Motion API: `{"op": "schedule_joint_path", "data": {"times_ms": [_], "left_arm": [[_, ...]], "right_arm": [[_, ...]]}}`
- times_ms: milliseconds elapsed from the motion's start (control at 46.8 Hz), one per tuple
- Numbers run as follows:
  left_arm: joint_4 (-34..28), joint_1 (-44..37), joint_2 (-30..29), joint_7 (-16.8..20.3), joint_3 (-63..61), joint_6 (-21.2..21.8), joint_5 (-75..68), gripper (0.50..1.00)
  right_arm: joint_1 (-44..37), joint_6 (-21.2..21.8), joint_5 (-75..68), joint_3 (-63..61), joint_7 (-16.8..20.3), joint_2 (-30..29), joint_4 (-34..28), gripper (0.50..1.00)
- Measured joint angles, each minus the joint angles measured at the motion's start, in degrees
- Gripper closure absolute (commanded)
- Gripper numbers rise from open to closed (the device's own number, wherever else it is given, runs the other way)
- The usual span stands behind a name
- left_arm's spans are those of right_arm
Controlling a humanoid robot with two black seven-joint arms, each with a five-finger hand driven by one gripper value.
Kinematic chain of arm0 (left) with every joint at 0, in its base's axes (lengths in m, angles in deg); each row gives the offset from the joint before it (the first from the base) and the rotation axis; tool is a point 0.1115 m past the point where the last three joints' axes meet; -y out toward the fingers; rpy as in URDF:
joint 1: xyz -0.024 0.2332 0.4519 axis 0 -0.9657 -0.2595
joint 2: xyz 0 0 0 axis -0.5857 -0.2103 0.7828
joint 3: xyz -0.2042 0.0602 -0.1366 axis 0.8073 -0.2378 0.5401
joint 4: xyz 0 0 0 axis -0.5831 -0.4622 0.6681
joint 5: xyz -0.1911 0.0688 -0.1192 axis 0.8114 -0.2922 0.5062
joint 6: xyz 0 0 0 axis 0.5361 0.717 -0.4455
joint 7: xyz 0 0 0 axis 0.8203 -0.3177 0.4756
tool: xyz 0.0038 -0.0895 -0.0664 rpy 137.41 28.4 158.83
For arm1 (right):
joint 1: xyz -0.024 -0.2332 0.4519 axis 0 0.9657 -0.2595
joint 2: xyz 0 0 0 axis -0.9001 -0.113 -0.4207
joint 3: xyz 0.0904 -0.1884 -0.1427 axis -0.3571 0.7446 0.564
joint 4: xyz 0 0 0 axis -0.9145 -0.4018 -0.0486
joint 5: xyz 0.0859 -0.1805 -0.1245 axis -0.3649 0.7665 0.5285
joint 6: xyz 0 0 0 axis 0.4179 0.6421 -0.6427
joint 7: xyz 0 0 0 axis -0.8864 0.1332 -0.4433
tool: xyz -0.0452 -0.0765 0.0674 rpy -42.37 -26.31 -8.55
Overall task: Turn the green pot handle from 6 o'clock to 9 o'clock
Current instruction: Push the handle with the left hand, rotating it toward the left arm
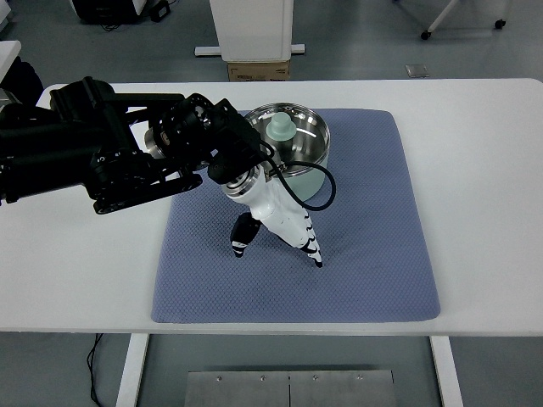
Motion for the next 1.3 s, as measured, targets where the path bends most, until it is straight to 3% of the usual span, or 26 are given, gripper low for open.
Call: {"op": "schedule_joint_path", "data": {"times_ms": [321,1005,1304], "left_arm": [[0.0,0.7,0.0,0.0,-1.2,-2.7,-0.1,0.500],[0.3,3.2,-1.2,0.0,-3.9,-4.5,-0.1,0.500],[4.1,4.2,-5.3,0.0,-4.3,-5.6,-0.1,0.500]], "right_arm": [[0.0,0.0,0.0,0.0,0.0,0.0,0.0,0.500],[0.0,0.0,0.0,0.0,0.0,0.0,0.0,0.500],[0.0,0.0,0.0,0.0,0.0,0.0,0.0,0.500]]}}
